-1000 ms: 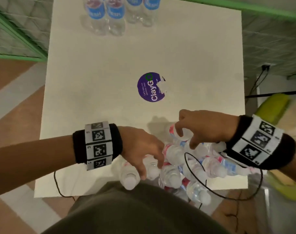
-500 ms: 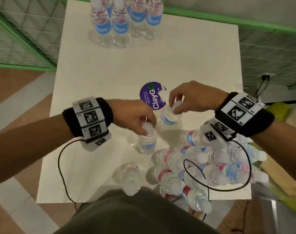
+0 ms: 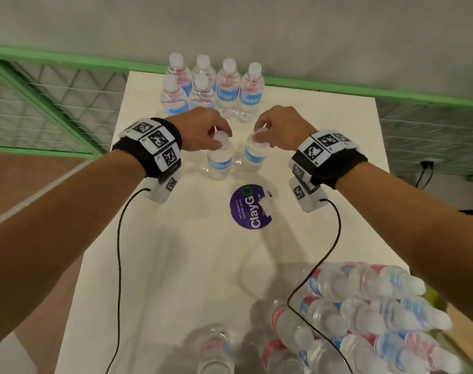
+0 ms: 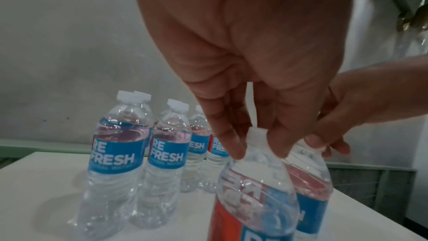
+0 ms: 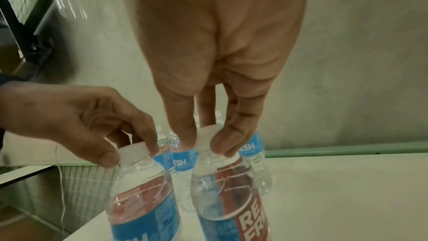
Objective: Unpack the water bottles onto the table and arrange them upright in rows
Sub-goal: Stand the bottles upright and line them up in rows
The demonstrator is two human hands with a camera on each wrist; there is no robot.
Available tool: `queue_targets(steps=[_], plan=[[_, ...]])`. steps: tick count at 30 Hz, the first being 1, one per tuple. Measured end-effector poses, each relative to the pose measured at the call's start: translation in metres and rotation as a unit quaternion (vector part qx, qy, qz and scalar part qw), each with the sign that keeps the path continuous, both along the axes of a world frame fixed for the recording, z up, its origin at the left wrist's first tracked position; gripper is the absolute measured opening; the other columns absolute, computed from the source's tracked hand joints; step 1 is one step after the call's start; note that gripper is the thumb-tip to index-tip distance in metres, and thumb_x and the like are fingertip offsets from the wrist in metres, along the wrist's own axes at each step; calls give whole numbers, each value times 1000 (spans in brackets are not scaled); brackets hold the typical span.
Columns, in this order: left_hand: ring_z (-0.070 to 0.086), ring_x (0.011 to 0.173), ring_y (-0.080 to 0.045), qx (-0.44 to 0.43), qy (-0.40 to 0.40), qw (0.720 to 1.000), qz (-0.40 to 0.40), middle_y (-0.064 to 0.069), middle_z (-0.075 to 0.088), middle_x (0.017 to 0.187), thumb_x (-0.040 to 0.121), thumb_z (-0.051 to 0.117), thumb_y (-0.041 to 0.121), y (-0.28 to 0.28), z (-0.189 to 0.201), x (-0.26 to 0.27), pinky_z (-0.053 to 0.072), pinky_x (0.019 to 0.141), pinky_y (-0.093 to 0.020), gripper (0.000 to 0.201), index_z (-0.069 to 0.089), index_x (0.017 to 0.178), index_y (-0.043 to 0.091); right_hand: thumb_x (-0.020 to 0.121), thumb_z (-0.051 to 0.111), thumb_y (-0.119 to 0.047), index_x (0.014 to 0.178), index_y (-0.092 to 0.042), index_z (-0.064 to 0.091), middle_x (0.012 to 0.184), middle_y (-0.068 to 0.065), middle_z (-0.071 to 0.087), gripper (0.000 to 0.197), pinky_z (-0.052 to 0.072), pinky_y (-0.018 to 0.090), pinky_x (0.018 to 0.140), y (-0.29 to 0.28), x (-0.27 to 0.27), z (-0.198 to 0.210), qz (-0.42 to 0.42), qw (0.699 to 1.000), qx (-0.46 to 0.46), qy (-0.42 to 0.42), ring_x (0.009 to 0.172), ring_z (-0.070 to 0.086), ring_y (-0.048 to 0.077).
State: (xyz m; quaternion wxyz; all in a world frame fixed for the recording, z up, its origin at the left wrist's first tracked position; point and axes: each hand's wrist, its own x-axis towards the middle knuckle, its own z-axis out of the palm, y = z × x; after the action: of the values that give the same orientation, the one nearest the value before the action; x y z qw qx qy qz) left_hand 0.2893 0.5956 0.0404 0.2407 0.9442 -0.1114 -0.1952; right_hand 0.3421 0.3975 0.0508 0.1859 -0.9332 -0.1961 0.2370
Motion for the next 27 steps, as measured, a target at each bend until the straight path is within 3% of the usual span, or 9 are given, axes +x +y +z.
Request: queue_targets(steps=[6, 9, 11, 13, 17, 27], plan=[[53, 83, -19, 7, -15, 1000, 13, -4, 57, 100, 79, 71, 27, 4, -10, 10, 38, 73, -28, 36, 60, 112, 17, 75, 76, -29, 94, -13, 61, 76, -6, 54, 28, 43, 19, 53, -5, 16, -9, -34, 998, 32, 30, 57, 59, 14], [49, 84, -19, 3, -49, 999, 23, -1, 51, 91, 82, 67, 21, 2, -11, 20, 34, 74, -27, 32, 61, 112, 11, 75, 75, -21, 96, -11, 65, 88, 5, 60, 25, 45, 24, 59, -7, 29, -10, -35, 999, 15, -8, 69, 60, 19], [47, 86, -18, 2, -65, 997, 34, 0, 48, 90, 83, 65, 18, -1, -10, 29, 32, 76, -27, 31, 62, 113, 9, 73, 75, -18, 97, -11, 68, 94, 5, 58, 26, 43, 26, 68, -8, 43, -7, -44, 998, -2, -34, 81, 57, 19], [47, 88, -18, 10, -69, 997, 43, -1, 50, 92, 84, 64, 17, -5, -10, 41, 34, 79, -28, 31, 62, 113, 9, 72, 76, -16, 101, -11, 69, 94, 4, 58, 30, 42, 26, 71, -9, 58, -4, -56, 997, -11, -44, 86, 57, 20], [55, 103, -31, 26, -63, 996, 65, -13, 59, 110, 83, 64, 20, -7, -11, 66, 42, 88, -40, 31, 61, 113, 13, 73, 75, -9, 108, -9, 70, 105, 8, 66, 35, 41, 24, 77, -12, 87, 1, -51, 996, -28, -69, 97, 60, 23], [51, 113, -35, 38, -100, 990, 90, -18, 56, 123, 85, 59, 11, -5, -12, 103, 39, 93, -38, 35, 59, 120, 9, 71, 76, -8, 106, -10, 70, 107, 11, 69, 35, 42, 22, 80, -12, 127, -5, -86, 991, 6, -104, 98, 60, 22]])
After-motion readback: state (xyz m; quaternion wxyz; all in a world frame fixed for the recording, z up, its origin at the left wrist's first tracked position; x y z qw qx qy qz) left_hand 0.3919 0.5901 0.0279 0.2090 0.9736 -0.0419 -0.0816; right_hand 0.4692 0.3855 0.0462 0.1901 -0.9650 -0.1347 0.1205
